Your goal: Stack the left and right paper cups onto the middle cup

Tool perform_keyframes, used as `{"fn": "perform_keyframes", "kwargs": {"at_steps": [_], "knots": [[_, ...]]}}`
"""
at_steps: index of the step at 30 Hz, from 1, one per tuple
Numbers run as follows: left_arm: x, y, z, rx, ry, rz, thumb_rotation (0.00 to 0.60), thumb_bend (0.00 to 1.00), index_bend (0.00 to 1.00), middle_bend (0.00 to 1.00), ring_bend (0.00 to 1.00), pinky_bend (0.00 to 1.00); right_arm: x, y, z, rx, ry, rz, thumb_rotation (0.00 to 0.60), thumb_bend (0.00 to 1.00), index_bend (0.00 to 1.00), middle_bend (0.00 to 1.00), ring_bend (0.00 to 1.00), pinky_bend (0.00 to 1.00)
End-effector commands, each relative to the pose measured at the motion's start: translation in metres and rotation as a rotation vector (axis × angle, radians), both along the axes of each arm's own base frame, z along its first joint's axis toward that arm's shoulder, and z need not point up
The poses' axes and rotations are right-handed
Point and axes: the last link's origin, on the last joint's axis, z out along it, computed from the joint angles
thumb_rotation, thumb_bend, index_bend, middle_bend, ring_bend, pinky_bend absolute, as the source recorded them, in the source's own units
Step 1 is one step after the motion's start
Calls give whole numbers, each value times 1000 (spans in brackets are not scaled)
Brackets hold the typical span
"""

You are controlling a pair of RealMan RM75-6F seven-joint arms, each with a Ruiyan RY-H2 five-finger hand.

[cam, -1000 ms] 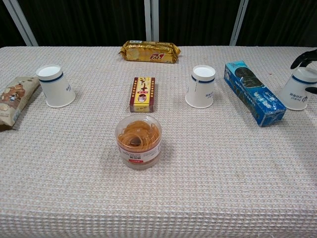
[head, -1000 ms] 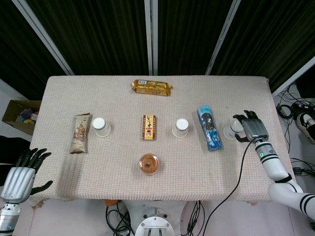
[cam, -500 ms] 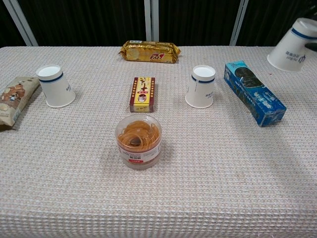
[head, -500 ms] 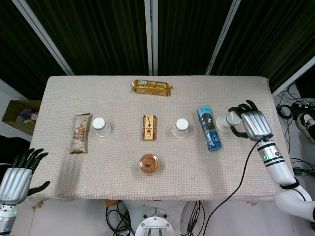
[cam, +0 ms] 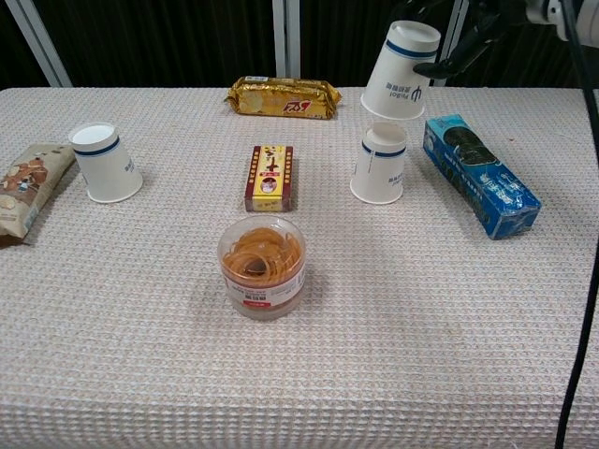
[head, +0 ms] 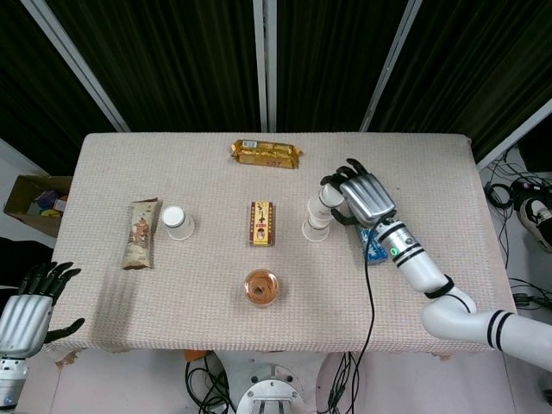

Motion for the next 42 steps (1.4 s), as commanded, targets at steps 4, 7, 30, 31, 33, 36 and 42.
{"fn": "perform_keyframes", "kwargs": {"at_steps": [4, 7, 30, 31, 33, 36, 42], "knots": [[-5, -1, -1, -3, -6, 13, 600, 91, 204, 136, 93, 106, 4, 1, -15, 24, 41, 6, 600, 369, 466, 421, 172, 123], [-7, 0, -1, -4, -9, 19, 600, 92, 204, 136, 93, 106, 3, 3, -15, 27, 41, -2, 600, 369, 466, 421, 172, 122], [5, 28, -2, -13, -36, -73, 600, 92, 205, 136, 93, 107, -30, 24, -68, 161, 301, -65, 600, 232, 0, 31, 0, 0], [8, 35, -2, -24, -43, -84, 600, 92, 205, 136, 93, 107, -32, 26, -67, 160, 305, -76, 600, 220, 0, 9, 0, 0], [16, 54, -4, -63, -64, -105, 600, 98, 206, 137, 93, 109, -35, 31, -57, 119, 294, -84, 600, 216, 0, 0, 0, 0], [30, 84, -9, -114, -83, -132, 600, 119, 222, 143, 94, 113, -42, 42, -28, 37, 222, -98, 600, 217, 0, 0, 0, 0], [61, 148, -32, -220, -79, -168, 600, 141, 230, 172, 106, 115, -74, 77, 42, -121, 150, -137, 600, 217, 0, 0, 0, 0]]}}
